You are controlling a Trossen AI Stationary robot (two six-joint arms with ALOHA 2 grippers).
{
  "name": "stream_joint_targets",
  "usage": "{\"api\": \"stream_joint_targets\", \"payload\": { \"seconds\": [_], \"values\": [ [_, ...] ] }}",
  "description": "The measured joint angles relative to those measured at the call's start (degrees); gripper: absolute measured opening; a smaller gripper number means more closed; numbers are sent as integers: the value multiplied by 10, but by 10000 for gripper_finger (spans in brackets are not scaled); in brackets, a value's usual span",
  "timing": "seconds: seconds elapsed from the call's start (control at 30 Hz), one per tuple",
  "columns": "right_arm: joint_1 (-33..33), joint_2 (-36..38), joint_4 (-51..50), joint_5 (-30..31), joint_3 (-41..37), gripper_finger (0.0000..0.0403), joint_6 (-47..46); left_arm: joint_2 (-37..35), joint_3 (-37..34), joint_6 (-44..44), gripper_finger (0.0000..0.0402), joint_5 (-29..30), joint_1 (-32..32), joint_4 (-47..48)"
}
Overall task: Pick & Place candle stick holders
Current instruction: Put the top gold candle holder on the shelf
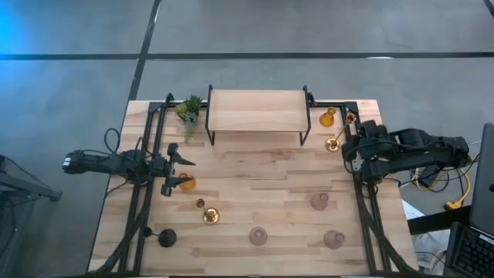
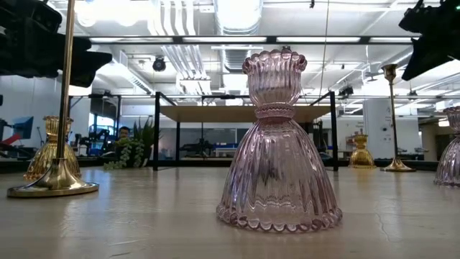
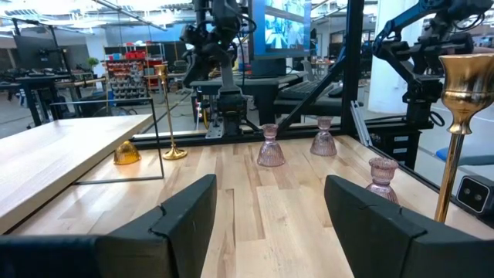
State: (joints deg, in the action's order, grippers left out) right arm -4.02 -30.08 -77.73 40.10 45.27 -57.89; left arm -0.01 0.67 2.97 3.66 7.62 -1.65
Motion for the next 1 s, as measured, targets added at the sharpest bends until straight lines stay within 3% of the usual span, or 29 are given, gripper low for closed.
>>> {"api": "stream_joint_targets", "payload": {
  "seconds": [0.2, 0.5, 0.6, 0.73, 1.0],
  "values": [
    [0, -1, -21, 9, -8, 21, -12, 0, 0, 0, 245, 0, 0, 0],
    [0, -11, -24, -7, -33, 114, -78, 0, 0, 0, 246, 0, 0, 0],
    [1, -24, -18, 16, -36, 132, -130, 0, 0, 0, 246, 0, 0, 0],
    [3, -48, -17, 30, -48, 138, -191, 0, 0, 0, 246, 0, 0, 0],
    [4, -92, -5, 66, -68, 127, -211, 0, 0, 0, 245, 0, 0, 0]
  ]
}}
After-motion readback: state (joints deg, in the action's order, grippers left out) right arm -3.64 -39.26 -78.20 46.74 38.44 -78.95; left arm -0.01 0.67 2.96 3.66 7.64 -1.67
